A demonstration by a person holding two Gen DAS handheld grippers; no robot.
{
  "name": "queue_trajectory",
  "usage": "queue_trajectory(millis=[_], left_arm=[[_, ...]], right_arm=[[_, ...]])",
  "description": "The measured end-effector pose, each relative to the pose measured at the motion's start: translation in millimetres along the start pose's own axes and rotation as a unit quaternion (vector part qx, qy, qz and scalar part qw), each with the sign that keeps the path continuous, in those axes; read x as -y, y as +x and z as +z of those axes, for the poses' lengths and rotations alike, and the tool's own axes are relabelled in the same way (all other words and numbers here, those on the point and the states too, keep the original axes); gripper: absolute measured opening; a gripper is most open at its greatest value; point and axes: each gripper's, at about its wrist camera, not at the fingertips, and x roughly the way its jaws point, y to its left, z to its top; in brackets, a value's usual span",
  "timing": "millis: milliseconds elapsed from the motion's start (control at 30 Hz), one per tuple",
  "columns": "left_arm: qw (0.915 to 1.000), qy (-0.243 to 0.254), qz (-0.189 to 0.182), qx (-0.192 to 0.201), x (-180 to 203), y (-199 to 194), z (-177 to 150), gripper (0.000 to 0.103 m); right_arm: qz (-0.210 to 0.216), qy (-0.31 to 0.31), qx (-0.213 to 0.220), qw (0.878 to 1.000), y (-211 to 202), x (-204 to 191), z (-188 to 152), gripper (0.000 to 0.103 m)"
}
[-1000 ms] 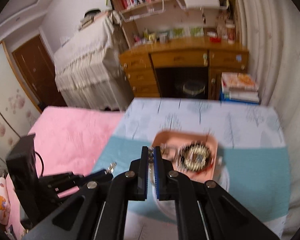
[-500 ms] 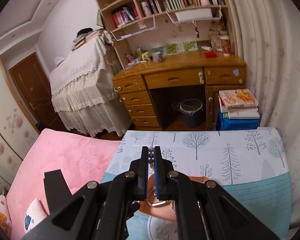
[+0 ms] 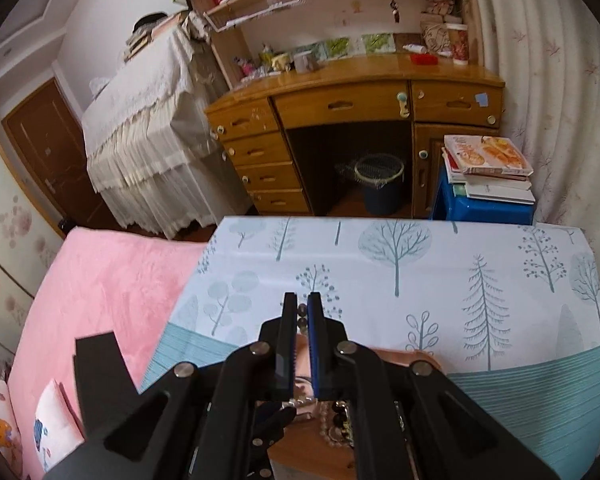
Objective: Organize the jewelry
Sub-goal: 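Lower the pearl necklace into the pink box and open both tools, then withdraw both tools from the box toward the two rings on the cloth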
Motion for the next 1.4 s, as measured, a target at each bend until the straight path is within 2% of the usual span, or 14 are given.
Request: queue_trajectory(millis=[200, 233, 333, 567, 800, 833, 867, 900, 933, 967, 1200, 1400], left_arm=[[1.0000, -0.001, 0.002, 0.001, -3, -4, -3, 0.019], [1.0000, -0.003, 0.001, 0.003, -4, -7, -4, 0.024], [0.9999, -0.007, 0.004, 0.014, -6, -18, -5, 0.046], [0.9996, -0.009, 0.009, 0.026, -5, -41, -9, 0.048], [0.9991, -0.002, 0.005, 0.042, 5, -79, -21, 0.048], [0.9989, -0.001, 0.005, 0.046, 7, -86, -24, 0.049], [0.9988, 0.000, 0.005, 0.050, 10, -94, -28, 0.054], [0.9986, 0.000, 0.007, 0.052, 11, -99, -30, 0.059], [0.9983, 0.000, 0.011, 0.058, 14, -107, -34, 0.070], [0.9979, 0.001, 0.012, 0.064, 16, -114, -38, 0.074], [0.9958, 0.032, 0.010, 0.085, 40, -156, -78, 0.076], [0.9947, 0.046, 0.008, 0.092, 52, -169, -119, 0.077]], right_arm=[[0.006, 0.011, -0.026, 1.000, 5, 7, -3, 0.005], [0.008, 0.012, -0.028, 1.000, 4, 7, -4, 0.005], [0.022, 0.022, -0.030, 0.999, 0, 9, -6, 0.006], [0.030, 0.014, -0.015, 0.999, -23, 0, -15, 0.006], [0.034, -0.001, 0.002, 0.999, -65, -6, -35, 0.006], [0.033, -0.002, 0.005, 0.999, -73, -6, -39, 0.006], [0.033, -0.003, 0.007, 0.999, -79, -7, -43, 0.006], [0.034, -0.005, 0.010, 0.999, -86, -7, -48, 0.006], [0.034, -0.006, 0.012, 0.999, -93, -6, -54, 0.006], [0.034, -0.008, 0.014, 0.999, -100, -5, -59, 0.006], [0.033, -0.026, 0.009, 0.999, -139, 4, -121, 0.006], [0.023, -0.042, -0.007, 0.999, -156, 19, -177, 0.006]])
